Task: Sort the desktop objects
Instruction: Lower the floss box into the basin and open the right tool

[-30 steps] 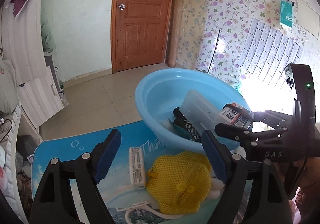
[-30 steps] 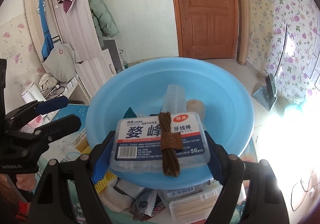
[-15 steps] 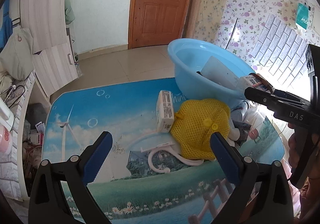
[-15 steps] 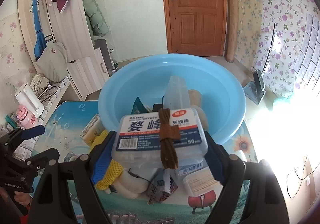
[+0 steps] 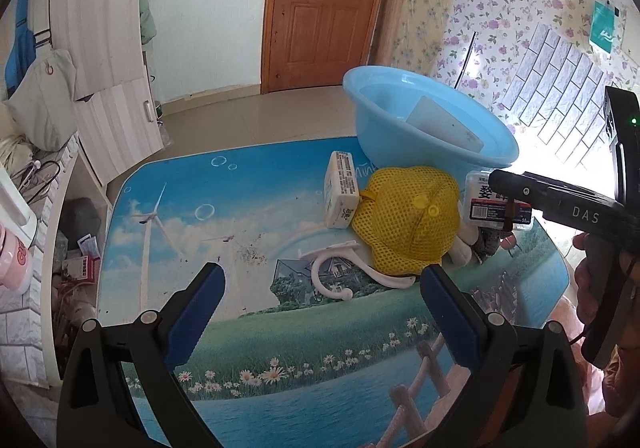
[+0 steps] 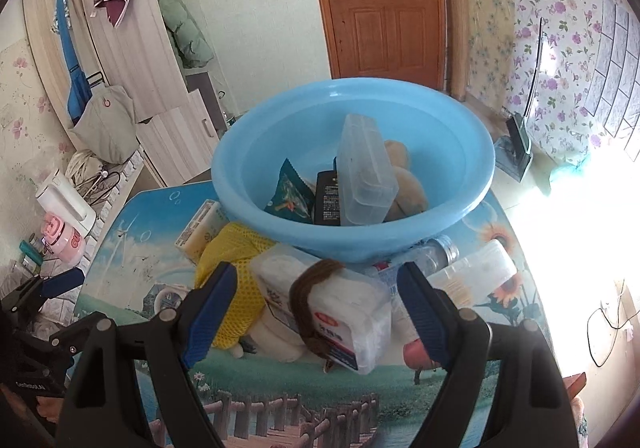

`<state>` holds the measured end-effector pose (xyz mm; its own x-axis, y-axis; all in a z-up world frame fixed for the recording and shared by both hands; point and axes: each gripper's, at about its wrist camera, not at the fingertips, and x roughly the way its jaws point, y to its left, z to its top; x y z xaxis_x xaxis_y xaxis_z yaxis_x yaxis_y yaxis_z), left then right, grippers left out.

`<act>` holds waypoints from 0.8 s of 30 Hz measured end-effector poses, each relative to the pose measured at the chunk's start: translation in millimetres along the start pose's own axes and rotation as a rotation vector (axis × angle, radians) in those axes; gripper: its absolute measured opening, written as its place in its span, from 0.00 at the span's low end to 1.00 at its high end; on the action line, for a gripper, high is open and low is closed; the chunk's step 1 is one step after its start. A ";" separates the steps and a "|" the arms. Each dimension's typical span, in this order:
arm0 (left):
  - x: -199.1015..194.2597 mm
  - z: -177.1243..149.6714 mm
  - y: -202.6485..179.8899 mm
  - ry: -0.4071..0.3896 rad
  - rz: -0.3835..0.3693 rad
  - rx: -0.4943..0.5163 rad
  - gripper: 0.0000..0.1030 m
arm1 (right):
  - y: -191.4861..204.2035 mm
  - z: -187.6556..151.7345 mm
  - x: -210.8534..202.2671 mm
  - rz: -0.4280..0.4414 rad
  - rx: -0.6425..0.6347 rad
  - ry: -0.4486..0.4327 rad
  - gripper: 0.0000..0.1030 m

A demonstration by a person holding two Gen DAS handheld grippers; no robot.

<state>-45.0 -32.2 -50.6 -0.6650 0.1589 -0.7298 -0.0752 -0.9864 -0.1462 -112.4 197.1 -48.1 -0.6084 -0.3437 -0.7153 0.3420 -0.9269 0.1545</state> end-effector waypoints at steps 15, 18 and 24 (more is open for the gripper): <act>-1.0 -3.3 -11.8 0.007 -0.001 0.030 0.95 | 0.6 -19.1 12.2 0.009 -0.012 0.054 0.81; -0.3 -3.5 -13.3 0.008 -0.001 0.034 0.95 | 2.5 -24.2 12.5 0.010 -0.034 0.046 0.63; 3.0 -3.7 -18.1 0.017 0.001 0.038 0.95 | -1.3 -26.3 14.5 0.022 -0.055 0.062 0.46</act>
<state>-42.8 -13.7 -52.7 -0.6523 0.1583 -0.7412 -0.1033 -0.9874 -0.1199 -102.8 197.3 -76.5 -0.5556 -0.3528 -0.7529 0.3951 -0.9088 0.1343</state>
